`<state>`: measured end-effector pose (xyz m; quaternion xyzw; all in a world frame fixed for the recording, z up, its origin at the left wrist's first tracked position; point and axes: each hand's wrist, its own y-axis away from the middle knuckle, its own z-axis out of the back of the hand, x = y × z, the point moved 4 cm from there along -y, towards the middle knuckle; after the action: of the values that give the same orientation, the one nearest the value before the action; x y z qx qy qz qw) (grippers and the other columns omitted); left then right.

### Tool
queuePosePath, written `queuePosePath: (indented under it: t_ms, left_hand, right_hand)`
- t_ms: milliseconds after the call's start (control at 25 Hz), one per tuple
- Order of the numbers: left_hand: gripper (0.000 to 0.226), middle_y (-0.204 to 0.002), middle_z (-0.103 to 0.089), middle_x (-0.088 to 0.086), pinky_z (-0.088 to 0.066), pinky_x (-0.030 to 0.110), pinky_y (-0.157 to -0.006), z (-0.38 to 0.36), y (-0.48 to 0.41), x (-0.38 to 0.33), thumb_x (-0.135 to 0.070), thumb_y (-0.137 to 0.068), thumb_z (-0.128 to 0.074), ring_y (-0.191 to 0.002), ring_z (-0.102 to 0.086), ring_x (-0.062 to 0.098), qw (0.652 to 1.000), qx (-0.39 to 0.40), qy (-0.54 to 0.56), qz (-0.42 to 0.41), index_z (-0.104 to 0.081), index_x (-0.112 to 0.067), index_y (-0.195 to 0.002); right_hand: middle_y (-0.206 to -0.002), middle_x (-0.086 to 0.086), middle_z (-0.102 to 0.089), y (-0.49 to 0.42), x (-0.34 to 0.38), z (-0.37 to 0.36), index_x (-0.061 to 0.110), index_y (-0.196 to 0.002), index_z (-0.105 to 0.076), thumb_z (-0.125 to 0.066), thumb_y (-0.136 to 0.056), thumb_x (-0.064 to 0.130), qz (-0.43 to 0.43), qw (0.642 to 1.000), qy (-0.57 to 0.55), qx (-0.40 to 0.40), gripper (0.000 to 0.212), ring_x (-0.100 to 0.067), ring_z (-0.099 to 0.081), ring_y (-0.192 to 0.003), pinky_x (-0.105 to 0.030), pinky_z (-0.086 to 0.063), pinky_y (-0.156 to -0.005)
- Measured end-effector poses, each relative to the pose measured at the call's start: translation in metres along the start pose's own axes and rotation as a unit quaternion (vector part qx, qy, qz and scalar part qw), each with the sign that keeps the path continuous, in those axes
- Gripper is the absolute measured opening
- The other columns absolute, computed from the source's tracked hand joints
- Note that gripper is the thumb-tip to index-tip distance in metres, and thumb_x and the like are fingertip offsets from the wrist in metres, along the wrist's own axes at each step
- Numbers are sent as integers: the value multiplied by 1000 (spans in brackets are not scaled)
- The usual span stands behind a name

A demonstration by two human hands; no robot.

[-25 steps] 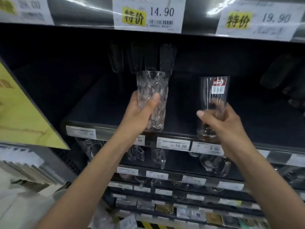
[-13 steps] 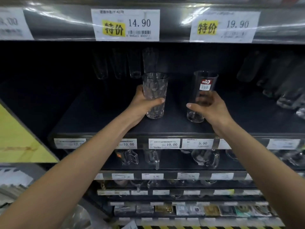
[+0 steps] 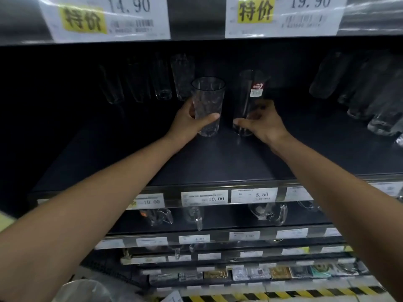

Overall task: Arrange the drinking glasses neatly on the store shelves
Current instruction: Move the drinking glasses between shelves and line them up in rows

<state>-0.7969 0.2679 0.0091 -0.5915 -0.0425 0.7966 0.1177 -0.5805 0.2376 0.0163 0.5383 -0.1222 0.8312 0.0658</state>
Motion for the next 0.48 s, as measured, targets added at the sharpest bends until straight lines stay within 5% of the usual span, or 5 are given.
queuePosePath:
  t_ms: [160,320,480]
  left_hand:
    - [53,-117,-65,-7,-46,2,-76,-4,-32,12,-36,-84,-78,-96,-60,-3,999,-44,-19,-4,-59,-17,-129]
    - [76,-113,-71,0,-57,30,-91,-3,-62,25,-57,-64,-83,-103,-68,9,996,-85,14,13,-63,-10,-119]
    - [61,-106,-73,3,-57,38,-93,-4,-81,32,-54,-68,-83,-99,-69,15,993,-120,-1,12,-67,-8,-106]
  right_hand:
    - [-102,8,-58,-29,-5,-15,12,-130,-38,-84,-76,32,8,1000,5,-4,74,-11,-61,-99,-24,-51,-87]
    - [-108,8,-58,-56,-5,-26,12,-129,-41,-81,-80,31,41,999,21,-12,65,-6,-59,-95,-8,-45,-74]
    - [-117,3,-57,-84,-4,-33,11,-131,-45,-81,-80,32,61,997,50,-23,66,-10,-55,-104,-19,-43,-85]
